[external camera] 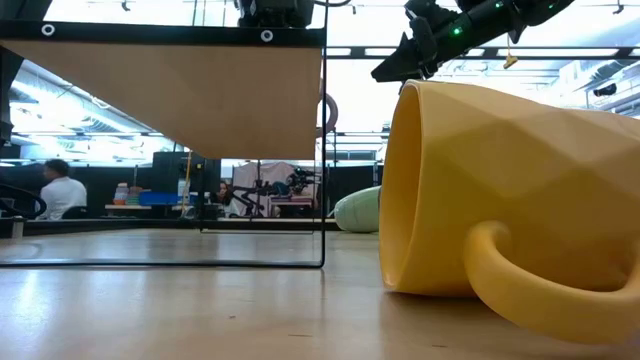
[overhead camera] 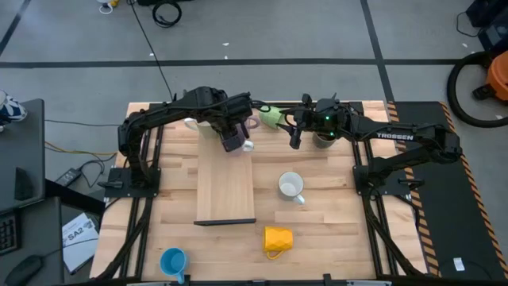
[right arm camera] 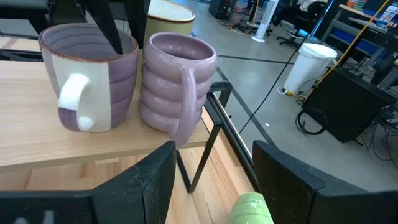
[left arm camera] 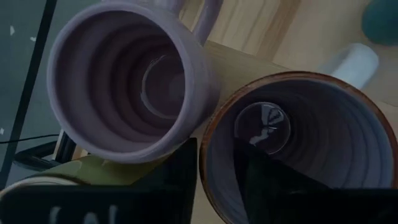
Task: Place coffee mugs
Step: Put the purple mug on the shelf, then put the green mug on the shelf
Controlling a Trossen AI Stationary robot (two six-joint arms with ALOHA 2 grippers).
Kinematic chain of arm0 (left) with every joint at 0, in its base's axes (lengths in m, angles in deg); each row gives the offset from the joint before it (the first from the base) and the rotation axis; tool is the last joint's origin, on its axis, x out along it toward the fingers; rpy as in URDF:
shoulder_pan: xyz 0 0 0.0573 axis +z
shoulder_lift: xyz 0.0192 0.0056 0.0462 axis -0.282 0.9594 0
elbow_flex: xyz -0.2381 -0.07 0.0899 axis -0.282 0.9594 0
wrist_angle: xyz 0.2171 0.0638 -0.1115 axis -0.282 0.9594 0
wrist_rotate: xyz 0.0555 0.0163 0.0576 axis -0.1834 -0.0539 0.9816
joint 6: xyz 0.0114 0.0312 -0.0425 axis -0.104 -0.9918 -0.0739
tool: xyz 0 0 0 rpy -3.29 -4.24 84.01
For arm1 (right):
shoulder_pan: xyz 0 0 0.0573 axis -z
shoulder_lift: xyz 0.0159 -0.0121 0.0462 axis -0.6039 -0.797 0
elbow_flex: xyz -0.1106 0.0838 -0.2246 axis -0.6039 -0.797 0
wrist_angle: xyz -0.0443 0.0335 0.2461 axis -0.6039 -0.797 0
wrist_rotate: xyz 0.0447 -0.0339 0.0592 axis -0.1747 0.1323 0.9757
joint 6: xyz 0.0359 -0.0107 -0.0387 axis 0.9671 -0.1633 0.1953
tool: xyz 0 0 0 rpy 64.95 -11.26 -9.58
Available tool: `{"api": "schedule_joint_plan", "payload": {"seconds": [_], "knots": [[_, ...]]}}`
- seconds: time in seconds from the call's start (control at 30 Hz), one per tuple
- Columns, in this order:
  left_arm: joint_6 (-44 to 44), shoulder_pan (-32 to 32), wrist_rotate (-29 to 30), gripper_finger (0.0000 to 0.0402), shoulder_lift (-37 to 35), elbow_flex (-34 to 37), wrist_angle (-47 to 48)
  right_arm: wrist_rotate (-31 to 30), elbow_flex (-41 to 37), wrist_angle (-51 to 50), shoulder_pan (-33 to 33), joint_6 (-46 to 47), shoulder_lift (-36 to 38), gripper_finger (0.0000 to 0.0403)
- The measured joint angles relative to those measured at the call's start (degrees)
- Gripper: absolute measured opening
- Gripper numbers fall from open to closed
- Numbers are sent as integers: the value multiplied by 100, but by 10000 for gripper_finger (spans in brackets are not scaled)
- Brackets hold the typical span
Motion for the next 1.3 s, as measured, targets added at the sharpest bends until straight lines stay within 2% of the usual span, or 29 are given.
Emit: {"api": "schedule_joint_plan", "payload": {"seconds": [0.2,0.8,1.1,1.3], "knots": [[-1,0,-16,134,0,0,-92,0,0,0,1,0,0,218],[2,4,-43,135,-111,-15,-287,0,0,0,1,0,0,218],[155,-7,-198,135,-266,-430,-191,0,0,-4,1,0,0,218],[159,-140,-361,135,-484,-866,336,-19,0,-21,1,0,0,218]]}}
